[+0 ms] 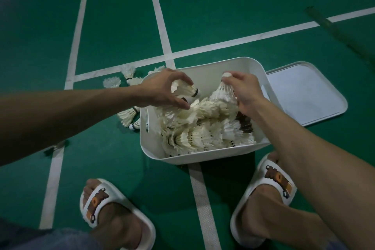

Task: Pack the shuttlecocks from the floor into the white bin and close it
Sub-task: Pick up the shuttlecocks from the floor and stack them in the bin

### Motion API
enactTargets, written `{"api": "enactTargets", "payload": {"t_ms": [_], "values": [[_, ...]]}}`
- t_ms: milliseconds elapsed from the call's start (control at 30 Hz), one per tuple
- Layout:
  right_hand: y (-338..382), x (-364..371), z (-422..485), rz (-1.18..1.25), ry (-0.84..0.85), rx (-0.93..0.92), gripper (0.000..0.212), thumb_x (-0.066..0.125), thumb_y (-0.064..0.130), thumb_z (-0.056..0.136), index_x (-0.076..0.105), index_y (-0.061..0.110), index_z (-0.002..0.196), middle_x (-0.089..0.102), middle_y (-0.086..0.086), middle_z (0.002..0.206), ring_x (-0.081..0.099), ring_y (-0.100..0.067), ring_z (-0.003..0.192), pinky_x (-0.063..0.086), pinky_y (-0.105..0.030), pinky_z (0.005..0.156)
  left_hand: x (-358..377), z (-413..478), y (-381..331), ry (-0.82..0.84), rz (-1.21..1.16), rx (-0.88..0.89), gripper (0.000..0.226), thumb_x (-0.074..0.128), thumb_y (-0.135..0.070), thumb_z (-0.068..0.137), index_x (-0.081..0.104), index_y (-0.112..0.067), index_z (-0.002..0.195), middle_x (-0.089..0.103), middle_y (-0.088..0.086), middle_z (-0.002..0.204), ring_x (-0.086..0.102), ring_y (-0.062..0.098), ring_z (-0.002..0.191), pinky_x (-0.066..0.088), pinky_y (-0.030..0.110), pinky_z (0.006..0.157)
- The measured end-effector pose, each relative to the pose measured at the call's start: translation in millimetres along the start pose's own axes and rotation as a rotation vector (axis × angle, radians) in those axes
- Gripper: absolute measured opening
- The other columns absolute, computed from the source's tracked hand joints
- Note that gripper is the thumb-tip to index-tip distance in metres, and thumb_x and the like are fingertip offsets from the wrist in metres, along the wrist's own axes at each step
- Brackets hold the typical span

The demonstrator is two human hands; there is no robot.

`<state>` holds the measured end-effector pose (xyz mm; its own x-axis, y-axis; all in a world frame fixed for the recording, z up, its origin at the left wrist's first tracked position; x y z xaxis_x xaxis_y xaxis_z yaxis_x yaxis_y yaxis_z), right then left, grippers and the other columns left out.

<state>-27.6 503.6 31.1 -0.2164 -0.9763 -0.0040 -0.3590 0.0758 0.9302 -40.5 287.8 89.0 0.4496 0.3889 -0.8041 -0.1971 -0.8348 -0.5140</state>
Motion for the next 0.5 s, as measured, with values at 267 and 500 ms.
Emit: {"api": "enactTargets", "payload": {"t_ms": [267, 500], "values": [[0, 24, -25, -0.877, 0.238, -0.316, 0.039, 0.085, 0.03, 0.07, 0.055, 0.024, 0.095, 0.063, 0.007, 0.095, 0.062, -0.015, 0.089, 0.053, -0.035, 0.08, -4, 2, -1, -0.029, -0.026, -0.009, 0.058, 0.084, -0.034, 0.068, 0.059, -0.032, 0.12, 0.041, 0.002, 0.133, 0.046, 0.019, 0.109, 0.043, 0.032, 0.093], [-11, 48, -33, -1.128, 0.416, -0.416, 0.036, 0.079, 0.043, 0.074, 0.068, 0.022, 0.101, 0.066, 0.001, 0.107, 0.06, -0.019, 0.102, 0.049, -0.035, 0.089, -11, -2, 10, -0.052, -0.043, -0.019, 0.053, 0.083, -0.03, 0.07, 0.06, -0.028, 0.118, 0.044, -0.002, 0.119, 0.047, 0.014, 0.099, 0.036, 0.014, 0.065]]}}
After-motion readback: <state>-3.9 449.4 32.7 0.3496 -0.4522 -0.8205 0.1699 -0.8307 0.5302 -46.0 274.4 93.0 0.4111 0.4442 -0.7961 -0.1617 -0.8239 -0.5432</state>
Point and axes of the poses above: each hand's wrist, its own z-axis towards the middle knuckle, its own x-axis out of the palm, y = z × x, the point moved 2 cm from there along z, towards the middle knuckle
